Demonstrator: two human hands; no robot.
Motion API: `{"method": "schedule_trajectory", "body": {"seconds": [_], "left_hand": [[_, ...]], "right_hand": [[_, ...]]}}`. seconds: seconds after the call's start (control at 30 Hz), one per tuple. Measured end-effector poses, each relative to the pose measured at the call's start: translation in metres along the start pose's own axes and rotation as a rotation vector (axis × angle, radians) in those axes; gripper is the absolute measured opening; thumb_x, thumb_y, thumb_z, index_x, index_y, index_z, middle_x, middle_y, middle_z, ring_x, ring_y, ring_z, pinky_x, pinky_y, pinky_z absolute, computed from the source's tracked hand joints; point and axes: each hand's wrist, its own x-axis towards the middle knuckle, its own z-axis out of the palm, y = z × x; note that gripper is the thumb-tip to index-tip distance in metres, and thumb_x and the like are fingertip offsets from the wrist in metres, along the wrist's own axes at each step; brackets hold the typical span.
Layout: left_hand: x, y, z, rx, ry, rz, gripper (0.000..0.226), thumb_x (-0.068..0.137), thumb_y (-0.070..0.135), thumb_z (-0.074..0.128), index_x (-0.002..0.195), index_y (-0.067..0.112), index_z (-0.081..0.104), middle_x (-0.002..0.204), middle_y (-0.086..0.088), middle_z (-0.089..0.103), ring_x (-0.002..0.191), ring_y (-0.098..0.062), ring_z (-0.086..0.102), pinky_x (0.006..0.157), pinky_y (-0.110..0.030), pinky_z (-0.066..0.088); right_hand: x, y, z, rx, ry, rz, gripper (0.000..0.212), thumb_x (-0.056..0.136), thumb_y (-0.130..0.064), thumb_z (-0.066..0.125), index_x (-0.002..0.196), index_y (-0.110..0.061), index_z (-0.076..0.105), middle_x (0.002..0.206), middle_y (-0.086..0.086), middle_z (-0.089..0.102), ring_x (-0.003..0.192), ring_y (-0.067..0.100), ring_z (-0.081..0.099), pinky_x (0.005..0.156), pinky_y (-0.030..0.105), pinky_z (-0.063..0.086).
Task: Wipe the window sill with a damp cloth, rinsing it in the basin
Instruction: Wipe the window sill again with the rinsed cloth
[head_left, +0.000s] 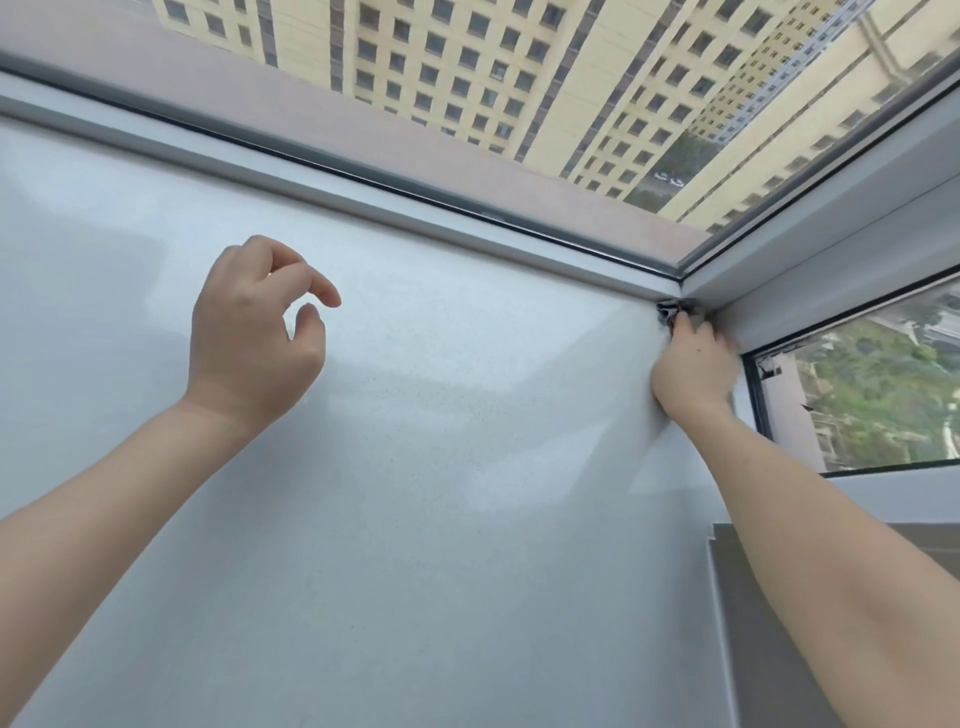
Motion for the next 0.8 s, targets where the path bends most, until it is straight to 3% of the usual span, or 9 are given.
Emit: {"method": "schedule_trajectory", "body": {"seconds": [0.07,0.17,0.27,0.37,0.47,0.53,0.6,0.67,0.8], "left_hand": [[-0.005,0.004,0.002,-0.003,-0.004,0.008,0.025,0.072,0.003,0.045,0.080,0.008,0.068,0.088,-0.012,0.055,0.085,-0.029,0.049,0.072,-0.023,0.026],[-0.012,0.010,0.006,-0.010,-0.013,0.034,0.024,0.071,0.004,0.045,0.079,0.009,0.068,0.087,-0.012,0.056,0.083,-0.029,0.048,0.072,-0.023,0.027],[-0.020,0.015,0.010,-0.015,-0.020,0.074,0.022,0.071,0.004,0.046,0.077,0.009,0.067,0.086,-0.011,0.056,0.081,-0.027,0.048,0.071,-0.022,0.026],[-0.028,0.019,0.020,-0.002,-0.028,0.109,0.020,0.071,0.005,0.048,0.076,0.009,0.067,0.086,-0.009,0.055,0.079,-0.026,0.048,0.069,-0.022,0.026],[-0.031,0.024,0.032,-0.013,-0.041,0.110,0.019,0.071,0.006,0.049,0.075,0.009,0.067,0.085,-0.009,0.055,0.079,-0.027,0.048,0.070,-0.024,0.027],[-0.032,0.029,0.038,-0.020,-0.050,0.113,0.018,0.070,0.007,0.050,0.075,0.009,0.067,0.085,-0.008,0.055,0.079,-0.027,0.048,0.070,-0.024,0.027],[-0.032,0.035,0.045,-0.024,-0.068,0.131,0.017,0.070,0.007,0.050,0.075,0.009,0.067,0.085,-0.007,0.055,0.079,-0.026,0.048,0.069,-0.023,0.027],[-0.027,0.038,0.051,-0.030,-0.076,0.148,0.016,0.070,0.007,0.051,0.075,0.010,0.066,0.084,-0.006,0.055,0.079,-0.024,0.048,0.069,-0.022,0.026],[-0.022,0.042,0.056,-0.046,-0.072,0.167,0.016,0.070,0.008,0.051,0.075,0.010,0.066,0.084,-0.006,0.055,0.080,-0.022,0.046,0.068,-0.022,0.026]], "right_hand": [[0.001,0.004,-0.009,-0.260,-0.011,0.010,0.047,0.090,-0.010,0.031,0.136,-0.006,0.037,0.132,0.019,0.048,0.121,0.034,0.041,0.111,0.044,0.023],[0.000,-0.001,-0.019,-0.595,0.020,-0.120,0.051,0.094,-0.017,0.017,0.140,-0.009,0.037,0.142,0.013,0.042,0.135,0.034,0.029,0.116,0.051,0.005],[-0.004,0.022,-0.014,-0.754,0.005,-0.125,0.052,0.095,-0.019,0.014,0.146,-0.014,0.026,0.150,0.011,0.029,0.139,0.033,0.019,0.116,0.053,0.002],[-0.001,0.038,-0.009,-0.578,0.102,-0.157,0.049,0.095,-0.014,0.020,0.141,-0.008,0.032,0.145,0.019,0.034,0.133,0.039,0.028,0.114,0.055,0.008],[0.001,0.035,-0.006,-0.313,0.224,-0.403,0.048,0.088,-0.006,0.023,0.123,0.007,0.052,0.130,0.028,0.051,0.117,0.042,0.050,0.106,0.053,0.030],[0.005,0.036,-0.001,-0.207,0.146,-0.488,0.048,0.088,-0.001,0.029,0.132,0.007,0.043,0.139,0.025,0.044,0.127,0.037,0.044,0.110,0.044,0.027],[0.008,0.038,0.001,-0.178,-0.025,-0.426,0.054,0.091,-0.001,0.032,0.144,0.001,0.023,0.151,0.019,0.026,0.137,0.030,0.028,0.115,0.037,0.015],[0.012,0.039,0.002,-0.185,-0.056,-0.334,0.056,0.092,-0.004,0.029,0.146,-0.001,0.014,0.153,0.016,0.019,0.139,0.029,0.023,0.116,0.035,0.012],[0.016,0.030,0.001,-0.220,-0.038,-0.276,0.056,0.089,-0.003,0.035,0.143,0.000,0.020,0.145,0.017,0.032,0.130,0.030,0.035,0.112,0.035,0.022]]}}
